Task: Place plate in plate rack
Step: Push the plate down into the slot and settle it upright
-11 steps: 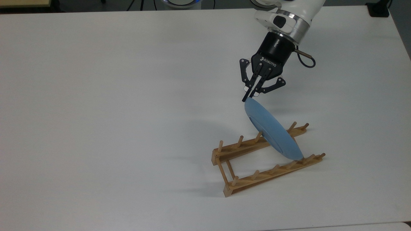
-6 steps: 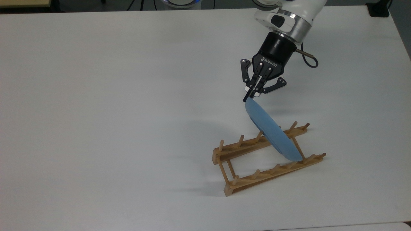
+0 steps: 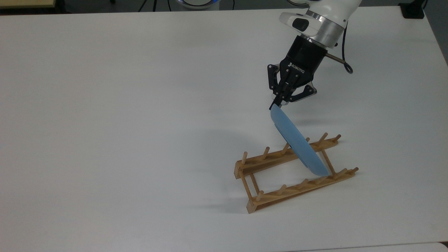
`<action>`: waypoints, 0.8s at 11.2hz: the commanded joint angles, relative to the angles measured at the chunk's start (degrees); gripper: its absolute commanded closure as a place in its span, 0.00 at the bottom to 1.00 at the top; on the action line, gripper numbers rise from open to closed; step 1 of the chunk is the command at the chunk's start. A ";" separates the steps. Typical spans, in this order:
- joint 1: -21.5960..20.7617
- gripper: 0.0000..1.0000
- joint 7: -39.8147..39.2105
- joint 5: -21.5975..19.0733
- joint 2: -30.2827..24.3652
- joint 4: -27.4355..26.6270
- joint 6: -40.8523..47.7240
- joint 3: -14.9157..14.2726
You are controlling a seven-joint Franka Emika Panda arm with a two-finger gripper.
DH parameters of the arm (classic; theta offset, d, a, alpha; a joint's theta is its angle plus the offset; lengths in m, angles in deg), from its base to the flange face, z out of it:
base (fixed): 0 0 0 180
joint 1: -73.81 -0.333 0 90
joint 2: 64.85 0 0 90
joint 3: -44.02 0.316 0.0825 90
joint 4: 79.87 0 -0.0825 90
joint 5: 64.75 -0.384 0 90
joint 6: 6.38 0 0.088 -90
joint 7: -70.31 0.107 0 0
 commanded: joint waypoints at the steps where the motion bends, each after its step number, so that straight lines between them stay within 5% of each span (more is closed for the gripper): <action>1: -0.41 1.00 0.59 -5.83 2.00 3.64 3.72 1.09; 9: 0.21 1.00 -0.29 -9.69 1.92 7.51 5.04 1.62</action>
